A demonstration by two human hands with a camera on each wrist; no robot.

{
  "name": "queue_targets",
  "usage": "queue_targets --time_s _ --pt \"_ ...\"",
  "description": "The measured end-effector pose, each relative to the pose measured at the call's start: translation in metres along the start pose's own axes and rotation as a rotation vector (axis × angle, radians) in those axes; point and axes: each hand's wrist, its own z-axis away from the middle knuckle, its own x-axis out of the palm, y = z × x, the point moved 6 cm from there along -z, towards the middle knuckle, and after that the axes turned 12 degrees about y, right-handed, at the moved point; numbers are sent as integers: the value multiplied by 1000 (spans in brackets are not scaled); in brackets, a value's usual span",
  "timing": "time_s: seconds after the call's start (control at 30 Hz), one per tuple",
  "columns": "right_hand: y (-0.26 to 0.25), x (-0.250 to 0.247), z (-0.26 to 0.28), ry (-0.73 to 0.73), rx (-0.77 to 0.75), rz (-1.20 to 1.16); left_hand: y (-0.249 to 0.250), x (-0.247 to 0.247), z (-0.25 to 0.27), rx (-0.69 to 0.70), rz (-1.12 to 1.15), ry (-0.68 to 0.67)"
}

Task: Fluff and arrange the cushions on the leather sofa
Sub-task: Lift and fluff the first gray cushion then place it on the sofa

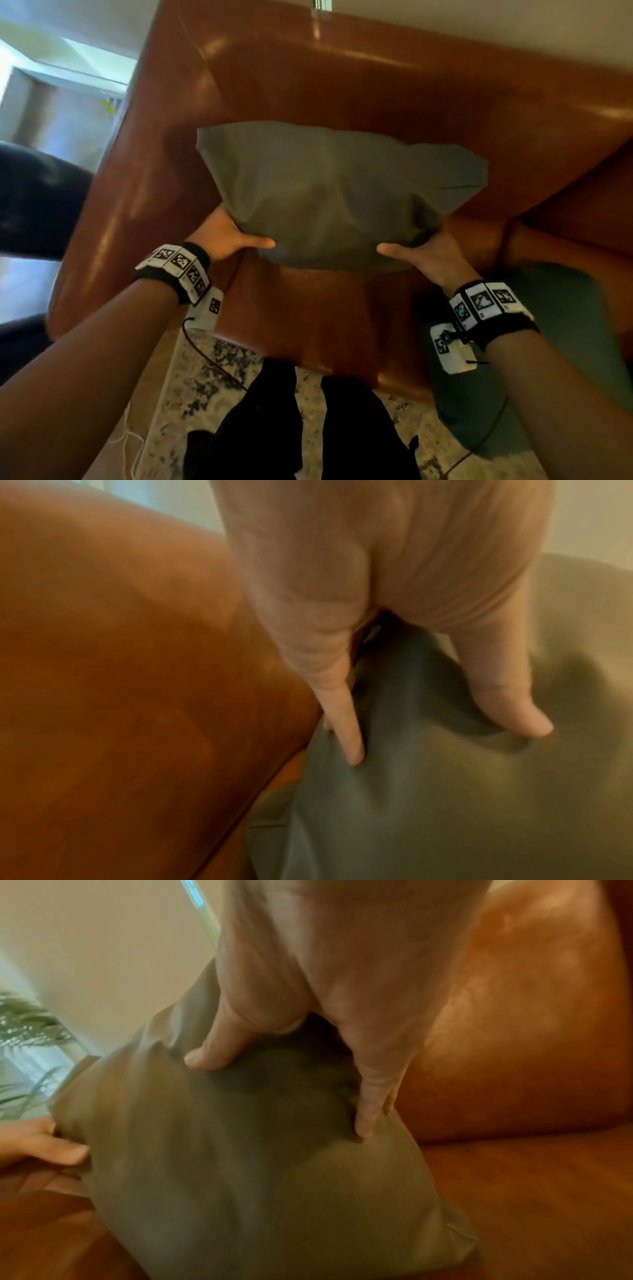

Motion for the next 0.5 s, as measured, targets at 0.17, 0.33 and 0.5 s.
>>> queue_targets --time_s 0.17,0.33,0.5 --pt "-19 9 -35 106 -9 -73 12 -14 -53 -4 3 27" --pt "-1 25 -52 149 44 -41 -7 -8 -80 15 -41 -37" --pt "15 31 -43 232 112 -22 -25 -15 -89 33 -80 -67"
